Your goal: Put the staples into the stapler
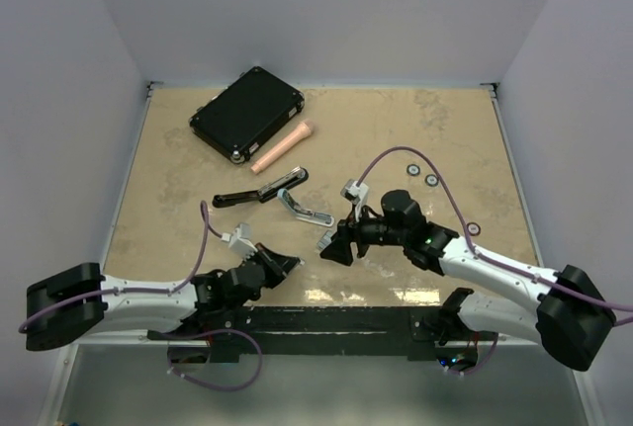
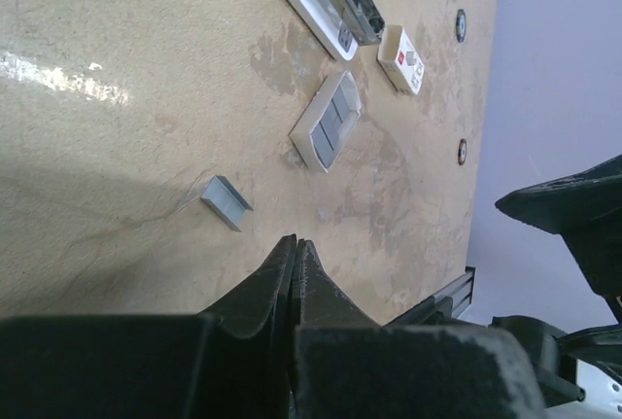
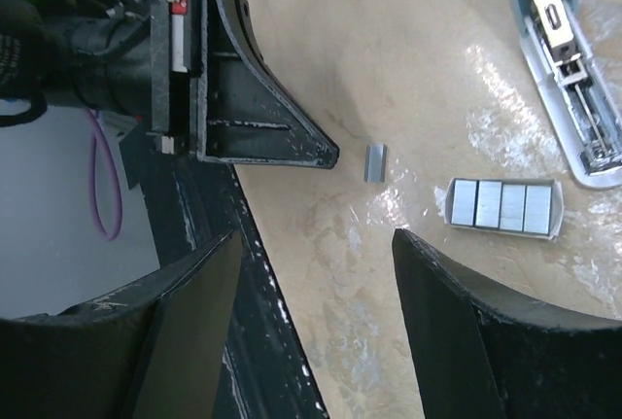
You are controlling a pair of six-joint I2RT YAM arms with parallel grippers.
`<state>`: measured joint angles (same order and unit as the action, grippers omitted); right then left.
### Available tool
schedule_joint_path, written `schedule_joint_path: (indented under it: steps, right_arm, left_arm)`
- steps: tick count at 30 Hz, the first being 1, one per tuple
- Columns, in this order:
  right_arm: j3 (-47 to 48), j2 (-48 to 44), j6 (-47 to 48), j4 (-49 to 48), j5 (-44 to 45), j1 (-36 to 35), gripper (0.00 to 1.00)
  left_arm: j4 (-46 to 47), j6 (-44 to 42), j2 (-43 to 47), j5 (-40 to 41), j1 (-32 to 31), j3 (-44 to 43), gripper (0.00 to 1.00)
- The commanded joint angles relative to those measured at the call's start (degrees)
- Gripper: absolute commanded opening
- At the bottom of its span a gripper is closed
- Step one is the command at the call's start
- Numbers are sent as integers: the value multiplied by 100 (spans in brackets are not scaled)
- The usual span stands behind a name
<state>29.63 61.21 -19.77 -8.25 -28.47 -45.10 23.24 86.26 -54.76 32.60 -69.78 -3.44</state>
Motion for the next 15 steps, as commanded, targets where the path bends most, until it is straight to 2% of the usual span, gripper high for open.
schedule_joint_path:
  steps: [1,2,4,6,9,10,12,13,14,15]
  right_arm:
    - [166,321,192,-151,-256,10,68]
    - [192,321,245,-46,-195,19,68]
    - [280,286,438,112,139,10,67]
    - [350,286,553,332,385,1,67]
    - [544,418,746,543,552,-34,65]
    - [683,479,825,596,666,-95,63]
    - [860,698,896,798,859,-226,63]
    - [1061,778,948,807,1087,-366,62]
    - [1158,952,957,1051,1220,-455,61]
    - [1272,1041,966,1132,1343,-543,61]
  left_arm:
    - [148,268,-175,19,26,11,0]
    - [-525,303,-158,53,26,-277,0]
    - [-1266,269,-140,97,26,-647,0]
    - [-2190,312,-61,229,17,-1096,5]
    - [-3587,926,281,536,17,-1474,19]
    - [-3842,997,412,615,26,-1545,29]
    - [-4651,1051,791,887,26,-1825,38]
    - [-4993,1094,905,1106,34,-1957,47]
    - [-5692,1225,1089,1221,43,-2272,51]
    - [-5995,1244,1169,1344,43,-2431,55]
